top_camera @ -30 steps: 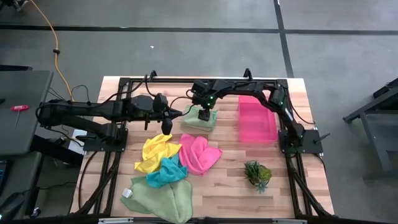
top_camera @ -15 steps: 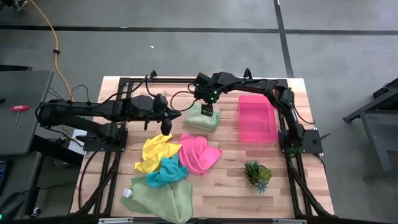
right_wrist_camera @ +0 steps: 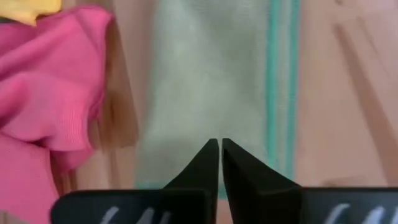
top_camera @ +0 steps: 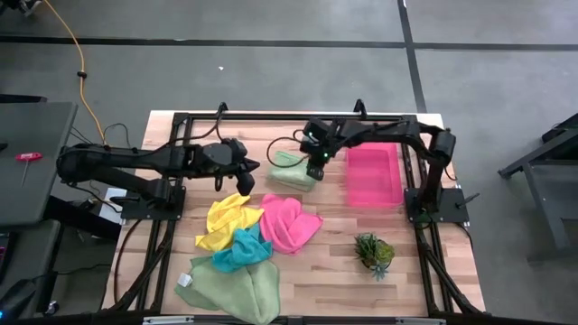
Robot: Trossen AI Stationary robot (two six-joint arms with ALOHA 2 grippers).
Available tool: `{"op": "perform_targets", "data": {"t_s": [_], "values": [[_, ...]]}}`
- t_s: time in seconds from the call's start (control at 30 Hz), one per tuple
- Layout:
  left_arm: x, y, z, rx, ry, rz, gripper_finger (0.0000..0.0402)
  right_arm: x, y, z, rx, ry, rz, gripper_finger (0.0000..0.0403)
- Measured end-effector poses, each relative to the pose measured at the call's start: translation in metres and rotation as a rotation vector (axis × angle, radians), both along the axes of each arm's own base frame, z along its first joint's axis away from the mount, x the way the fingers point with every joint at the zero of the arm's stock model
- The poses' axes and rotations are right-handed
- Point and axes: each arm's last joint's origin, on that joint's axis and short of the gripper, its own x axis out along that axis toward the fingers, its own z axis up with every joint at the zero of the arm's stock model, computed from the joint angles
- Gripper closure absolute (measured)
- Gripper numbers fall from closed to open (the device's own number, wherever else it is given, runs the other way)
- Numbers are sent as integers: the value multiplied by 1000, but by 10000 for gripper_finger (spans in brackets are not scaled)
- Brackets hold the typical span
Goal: Fold microfiber towels
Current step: Fold the top light green microfiber cloth
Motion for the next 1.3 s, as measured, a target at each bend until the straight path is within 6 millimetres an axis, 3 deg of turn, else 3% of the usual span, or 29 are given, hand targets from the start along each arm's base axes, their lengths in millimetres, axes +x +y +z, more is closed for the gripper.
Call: {"op": "perform_targets", "data": {"t_s": [0.3, 0.53, 0.73, 1.0, 1.3], "values": [[13, 2, -14, -50, 30, 22, 401, 23, 9, -25, -136, -40, 58, 400], [13, 0, -12, -68, 11, 26, 401, 19, 9, -42, -177, 80, 115, 402], [12, 0, -13, -68, 19, 27, 402, 15, 8, -44, -3, 130, -217, 403], [9, 0, -12, -45, 42, 11, 401, 25, 23, -43, 201, 106, -754, 403], [-7, -3, -10, -47, 121, 3, 401, 41, 53, -39, 348, -4, -1068, 403]]}}
